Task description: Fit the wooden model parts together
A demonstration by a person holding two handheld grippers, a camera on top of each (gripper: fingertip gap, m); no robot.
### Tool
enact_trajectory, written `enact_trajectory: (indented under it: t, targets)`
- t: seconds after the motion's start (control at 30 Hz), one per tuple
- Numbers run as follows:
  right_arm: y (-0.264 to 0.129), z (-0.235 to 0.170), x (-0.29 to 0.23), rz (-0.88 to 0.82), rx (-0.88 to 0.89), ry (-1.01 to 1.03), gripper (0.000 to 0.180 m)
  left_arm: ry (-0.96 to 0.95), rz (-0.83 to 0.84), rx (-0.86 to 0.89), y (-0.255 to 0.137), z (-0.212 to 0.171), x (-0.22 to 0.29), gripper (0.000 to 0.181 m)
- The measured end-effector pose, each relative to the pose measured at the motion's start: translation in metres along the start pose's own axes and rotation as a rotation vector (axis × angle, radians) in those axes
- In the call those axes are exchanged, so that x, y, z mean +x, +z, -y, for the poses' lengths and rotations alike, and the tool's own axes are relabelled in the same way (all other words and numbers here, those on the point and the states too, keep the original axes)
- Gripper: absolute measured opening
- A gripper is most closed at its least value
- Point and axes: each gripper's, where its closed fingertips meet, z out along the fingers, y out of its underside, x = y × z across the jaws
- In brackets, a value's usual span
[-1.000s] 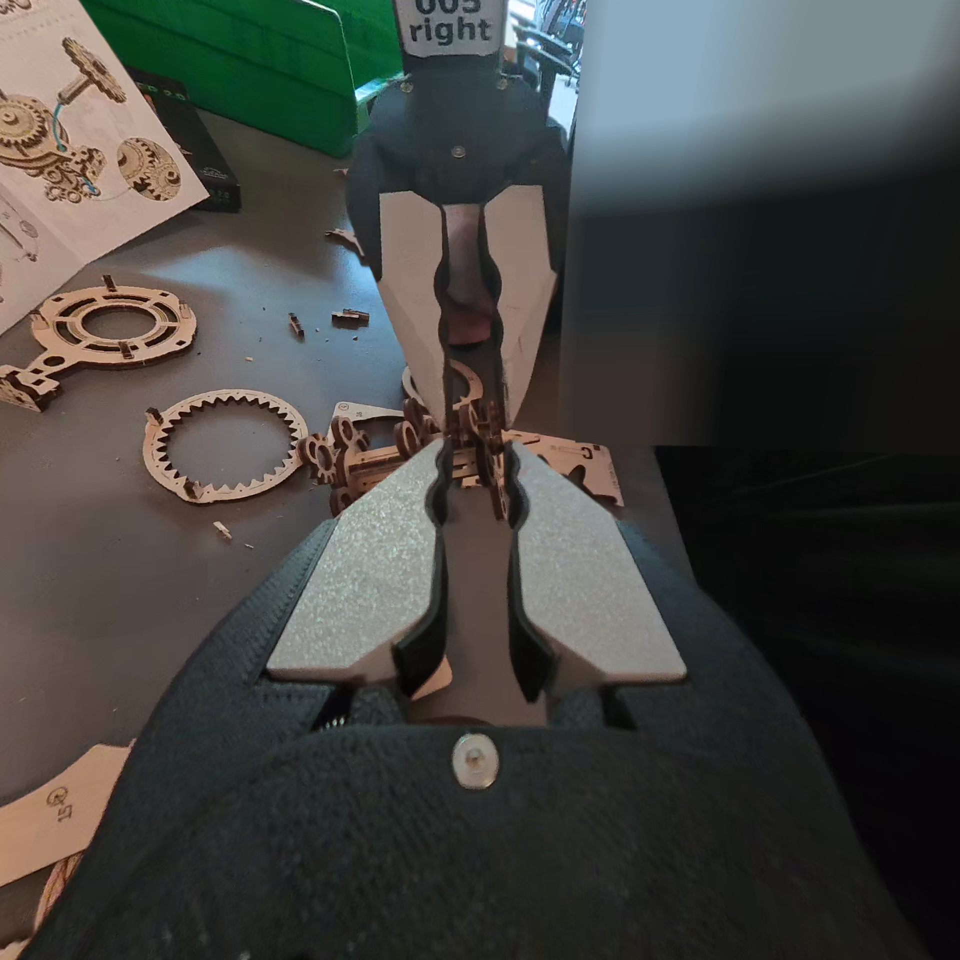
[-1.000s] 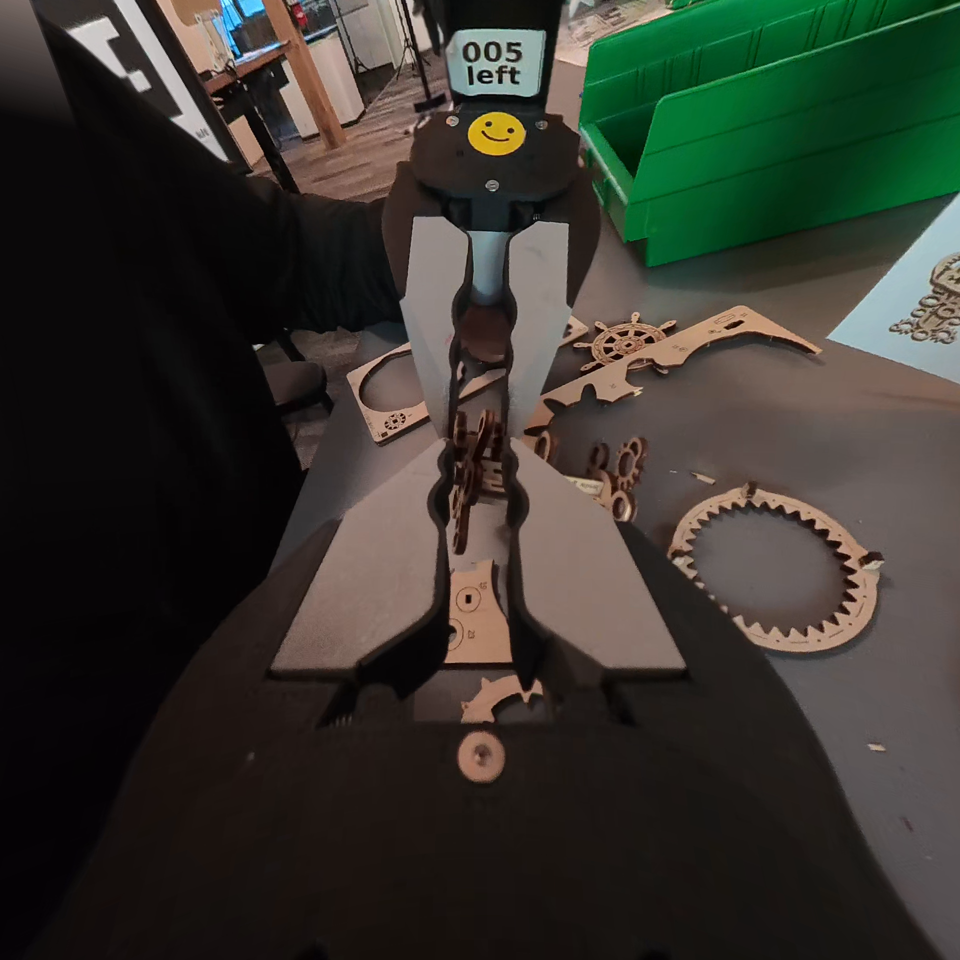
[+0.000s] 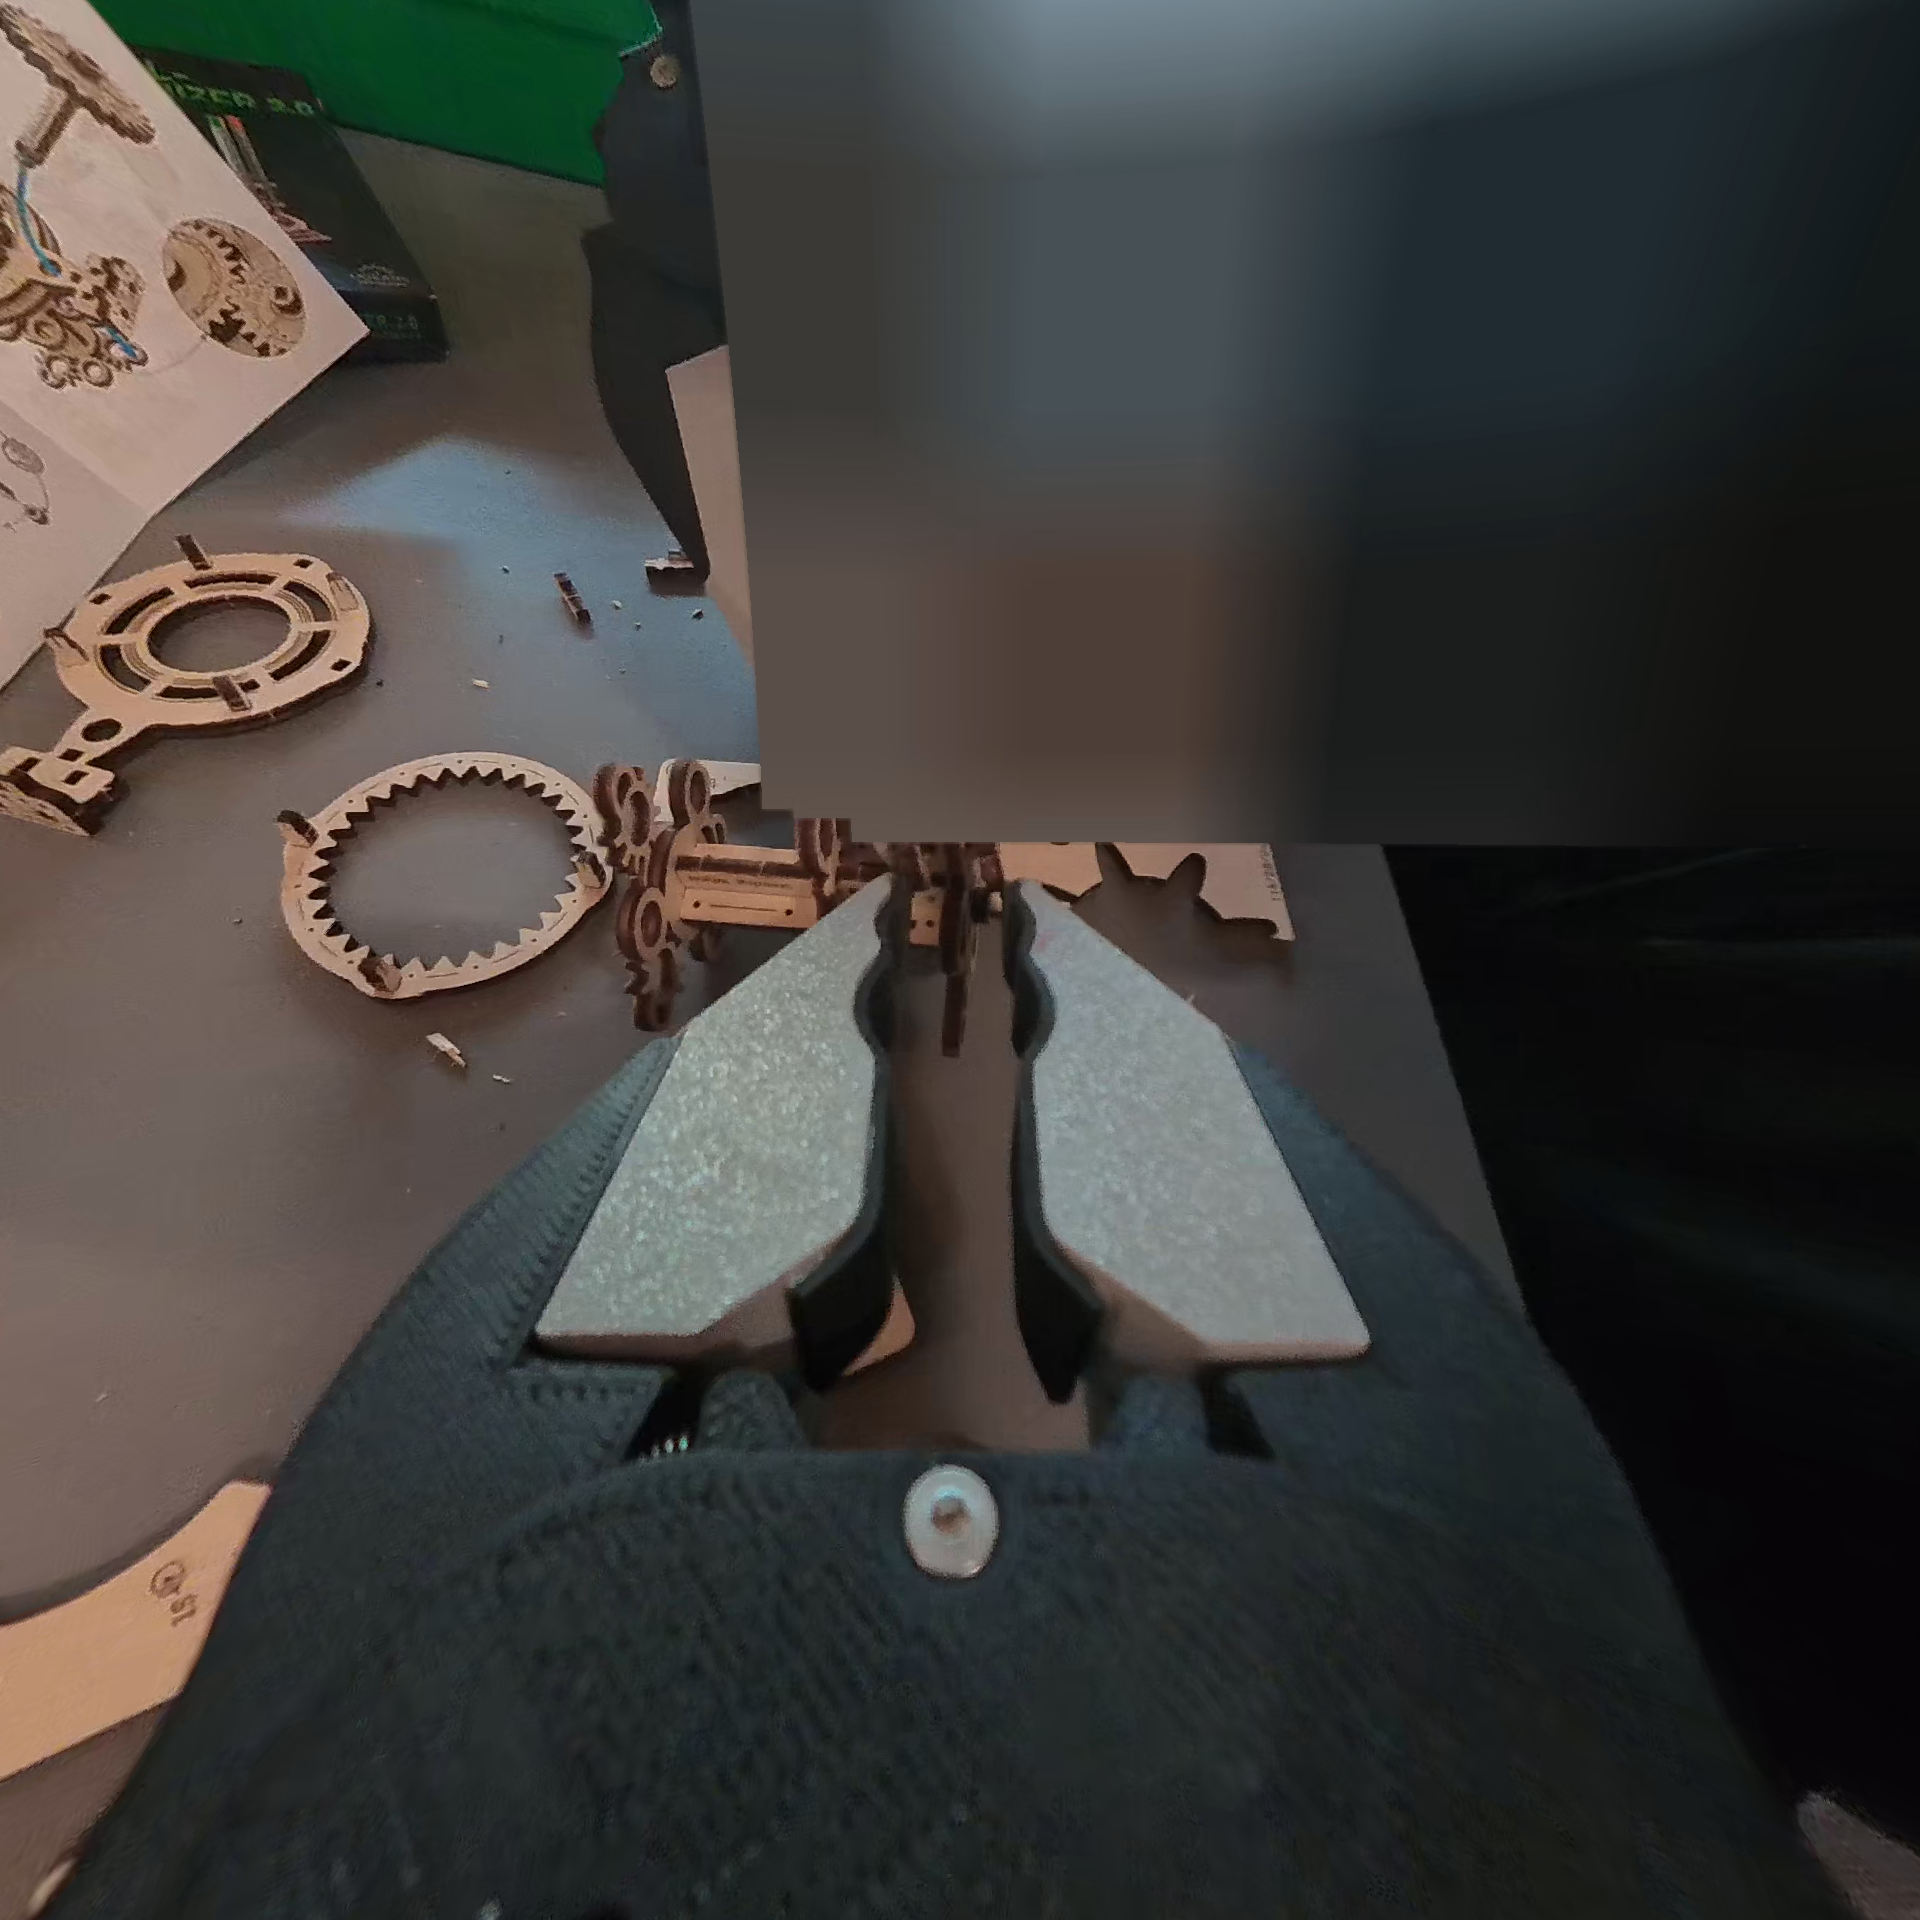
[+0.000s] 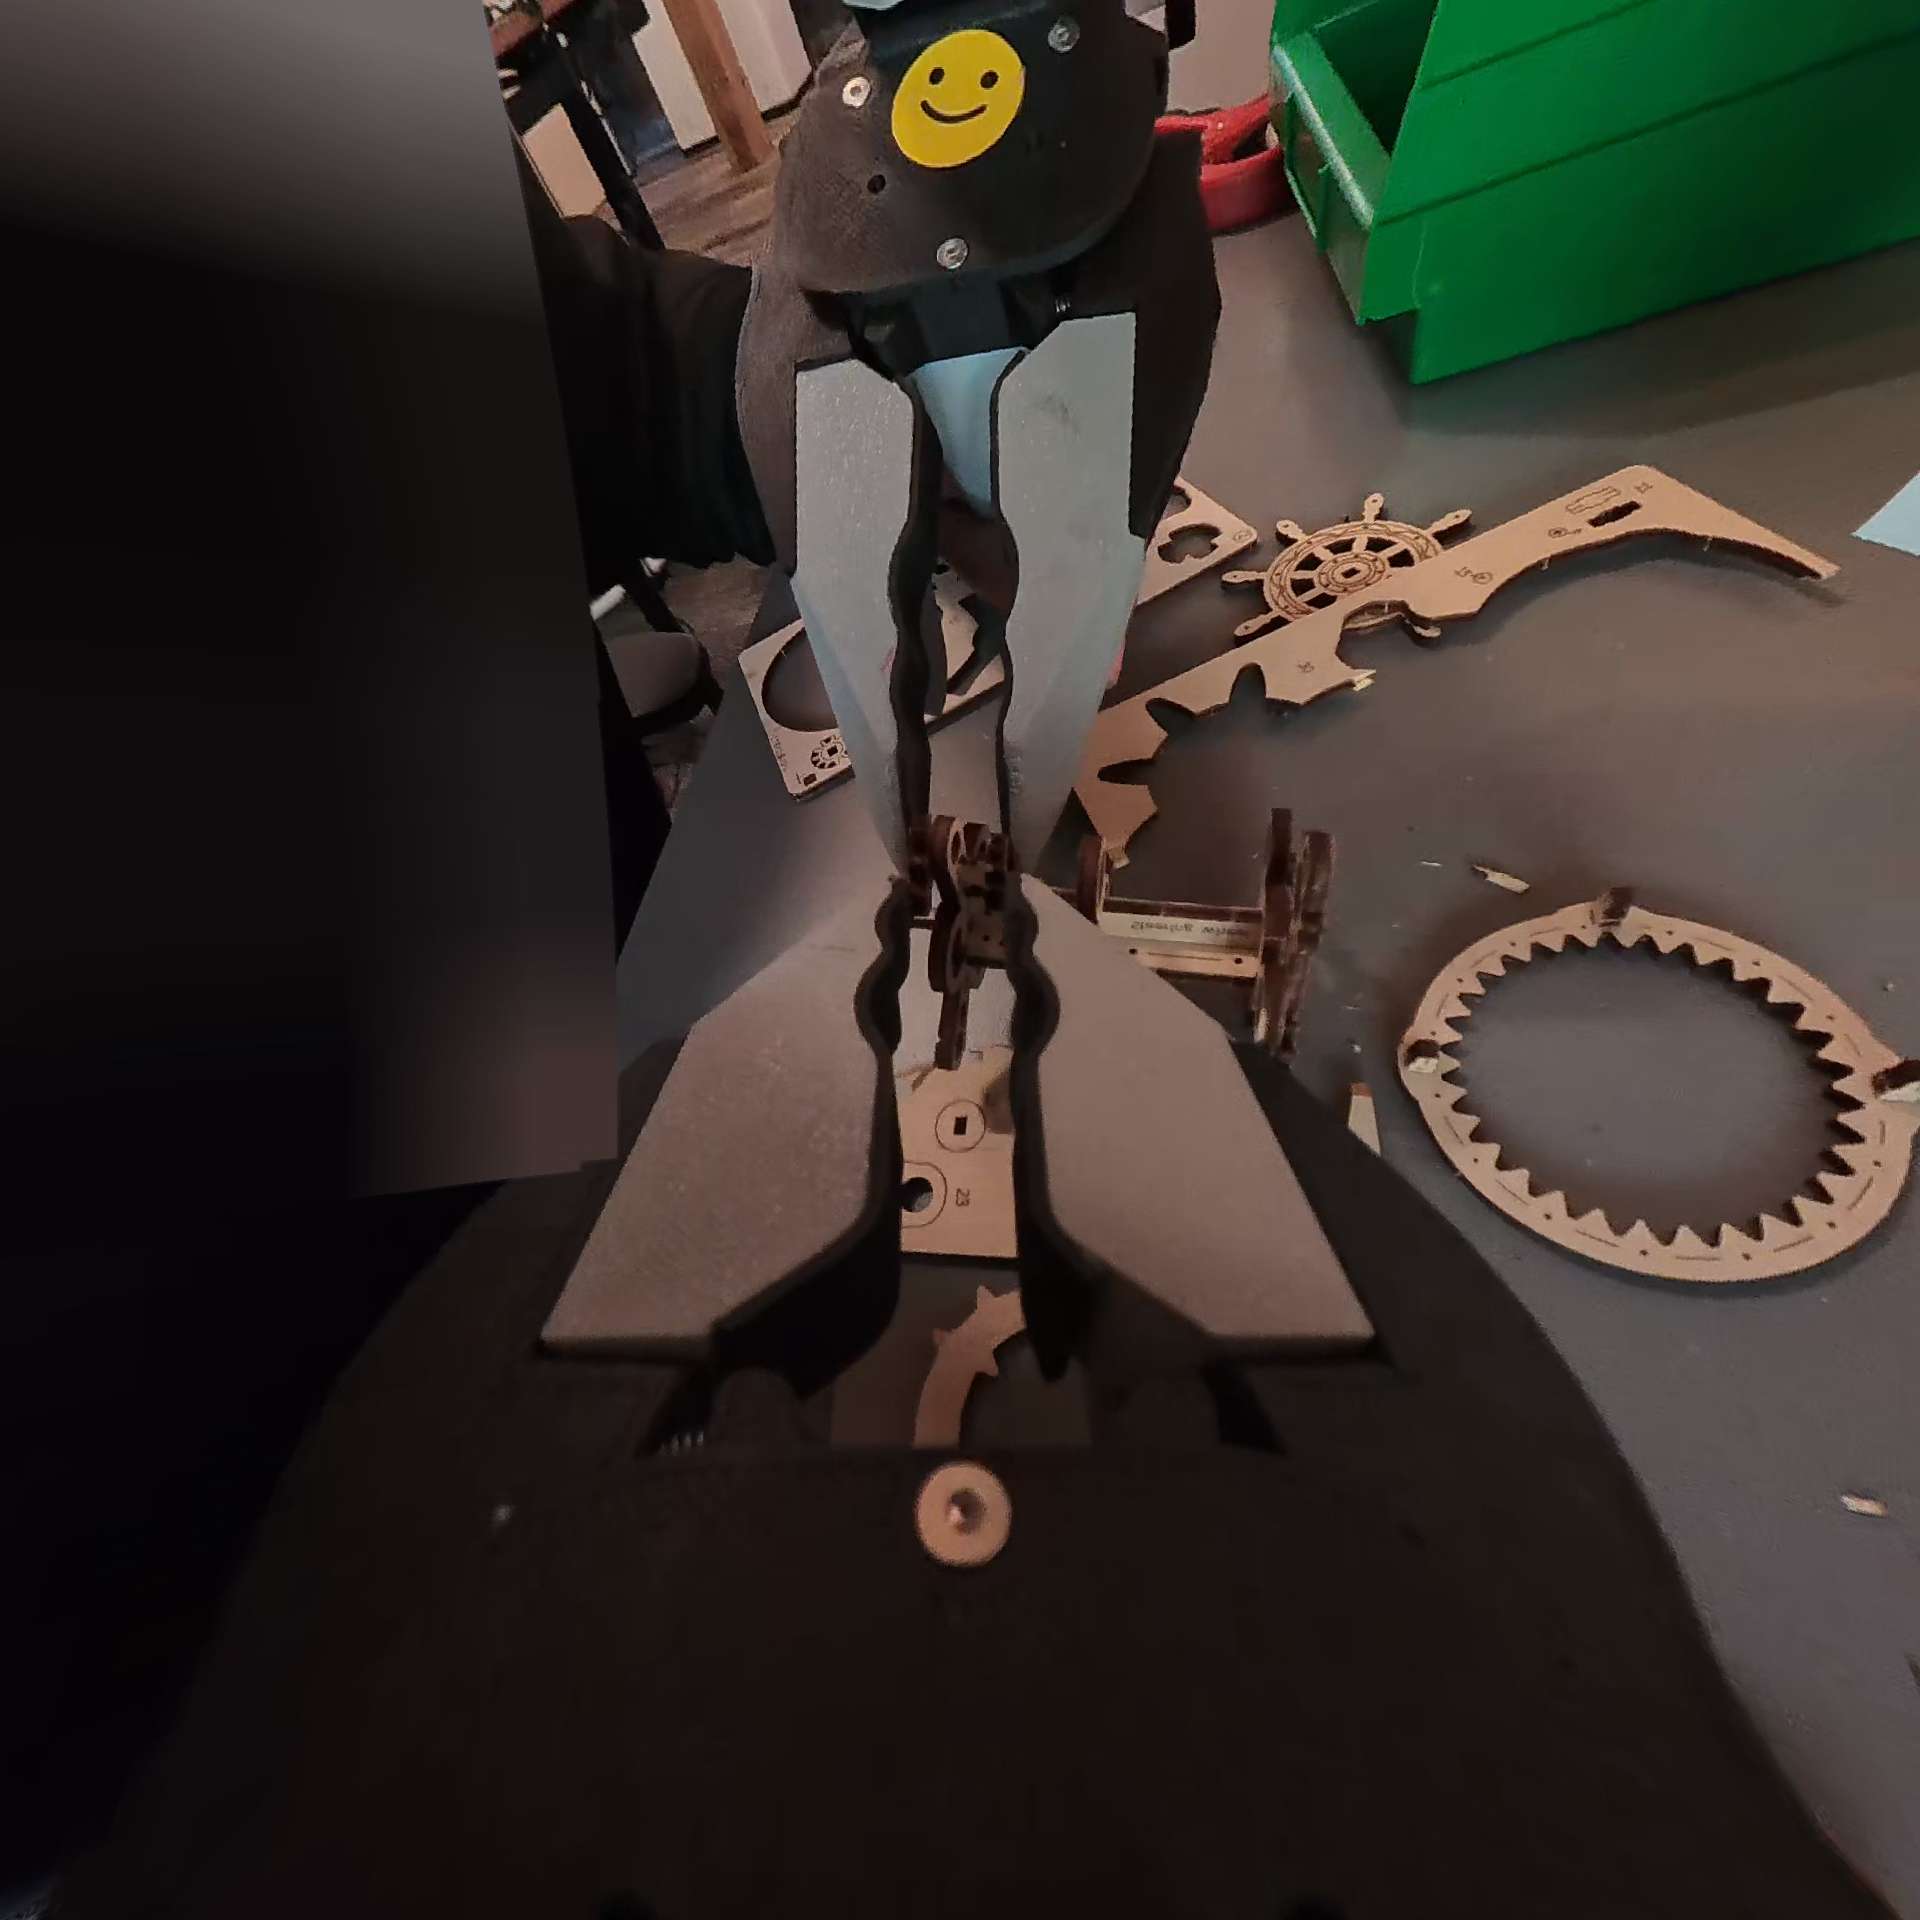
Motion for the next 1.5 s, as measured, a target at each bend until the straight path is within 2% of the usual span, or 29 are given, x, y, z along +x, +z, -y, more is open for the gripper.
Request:
enact_trajectory:
  t: [0.17,0.53,1.4,1.5]
  targets:
    - [-0.001,0.003,0.001,0.024,0.022,0.043,0.014,-0.135,-0.057,0.038,-0.002,0.004,-0.001,0.015]
    - [-0.001,0.004,0.007,-0.045,0.030,0.046,0.014,-0.189,-0.043,0.040,-0.002,0.004,-0.008,0.015]
    - [0.001,-0.005,0.003,-0.104,-0.054,0.020,0.013,-0.101,-0.018,-0.050,0.004,-0.005,-0.003,0.011]
    - [0.001,-0.001,0.012,-0.108,-0.013,0.051,0.013,-0.192,-0.014,-0.008,0.001,-0.003,-0.012,0.009]
